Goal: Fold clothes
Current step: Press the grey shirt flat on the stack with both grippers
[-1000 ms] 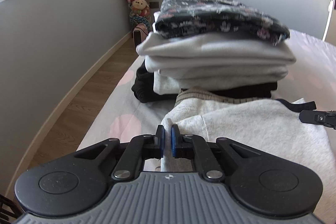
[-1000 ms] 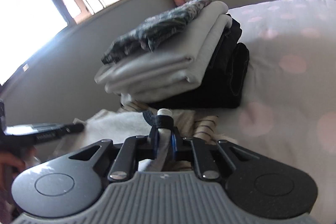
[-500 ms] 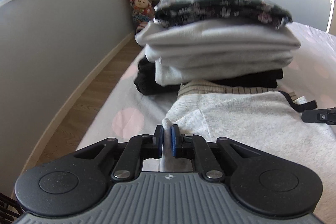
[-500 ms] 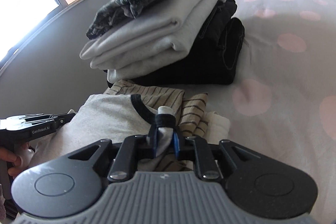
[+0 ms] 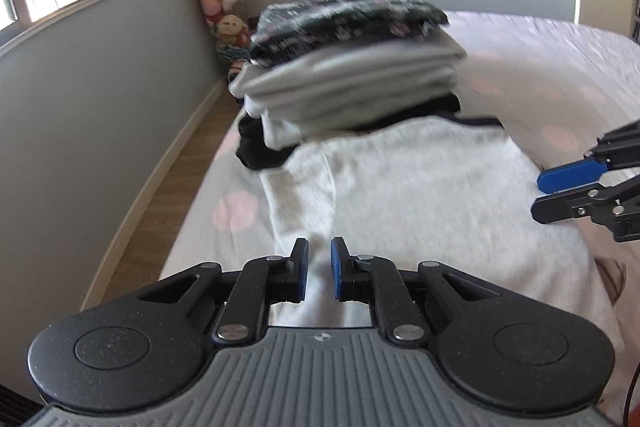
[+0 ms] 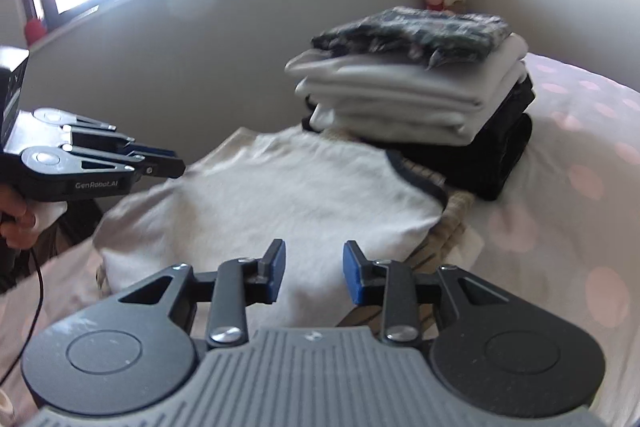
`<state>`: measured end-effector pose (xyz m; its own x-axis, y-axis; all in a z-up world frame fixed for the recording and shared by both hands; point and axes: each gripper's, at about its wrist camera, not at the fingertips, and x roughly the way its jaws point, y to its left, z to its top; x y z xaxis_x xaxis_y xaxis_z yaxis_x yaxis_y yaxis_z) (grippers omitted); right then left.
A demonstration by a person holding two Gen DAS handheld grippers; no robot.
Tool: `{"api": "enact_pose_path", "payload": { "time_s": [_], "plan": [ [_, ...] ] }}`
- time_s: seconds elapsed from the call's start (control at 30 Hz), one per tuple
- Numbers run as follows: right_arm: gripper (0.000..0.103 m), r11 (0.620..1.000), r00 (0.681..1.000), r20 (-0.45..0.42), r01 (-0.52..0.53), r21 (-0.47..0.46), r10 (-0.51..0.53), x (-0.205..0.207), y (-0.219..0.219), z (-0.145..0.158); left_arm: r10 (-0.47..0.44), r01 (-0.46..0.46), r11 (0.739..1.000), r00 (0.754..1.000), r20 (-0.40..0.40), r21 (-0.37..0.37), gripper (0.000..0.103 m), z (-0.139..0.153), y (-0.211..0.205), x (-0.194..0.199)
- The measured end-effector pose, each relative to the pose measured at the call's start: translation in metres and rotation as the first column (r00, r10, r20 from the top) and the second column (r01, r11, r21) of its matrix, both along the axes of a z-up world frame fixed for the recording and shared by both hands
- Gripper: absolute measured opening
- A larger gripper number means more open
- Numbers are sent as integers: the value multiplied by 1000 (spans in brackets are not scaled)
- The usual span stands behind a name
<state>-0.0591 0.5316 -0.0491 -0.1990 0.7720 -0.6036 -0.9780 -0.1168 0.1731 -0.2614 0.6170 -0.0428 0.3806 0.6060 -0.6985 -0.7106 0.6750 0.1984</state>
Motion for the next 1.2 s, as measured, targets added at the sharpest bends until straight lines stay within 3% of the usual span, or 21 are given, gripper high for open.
{"api": "enact_pose_path", "payload": {
  "time_s": [0.1, 0.3, 0.53, 0.7, 0.9, 1.07, 1.2],
  "plan": [
    [36, 999, 999, 34, -7, -44, 9, -5, 3, -15, -8, 7, 1000, 999, -34, -24, 13, -19, 4, 3],
    [36, 997, 997, 77, -22, -70, 28, -11, 13, -37, -3, 2, 999, 999, -46, -34, 13, -30, 11, 7],
    [36, 995, 996, 85, -17, -95, 25, -12, 16, -26, 13, -12, 1000, 999, -33, 11, 13, -17, 1, 5],
    [36, 999, 995, 95, -17, -30, 20, -17, -5, 0, -41, 39, 998, 999, 27, 58, 13, 9, -26, -2],
    [39, 994, 981, 161, -101, -51, 108, -41, -20, 1, -109, 110, 994, 993, -55, 21, 13, -7, -37, 9],
    [40, 991, 978, 178, -96, -96, 112, -44, -13, -27, -98, 97, 995, 995, -34, -32, 13, -24, -27, 6],
    [40, 991, 980, 167, -89, -102, 106, -43, -10, -23, -97, 95, 995, 994, -47, -28, 13, -16, -29, 5]
  ]
}}
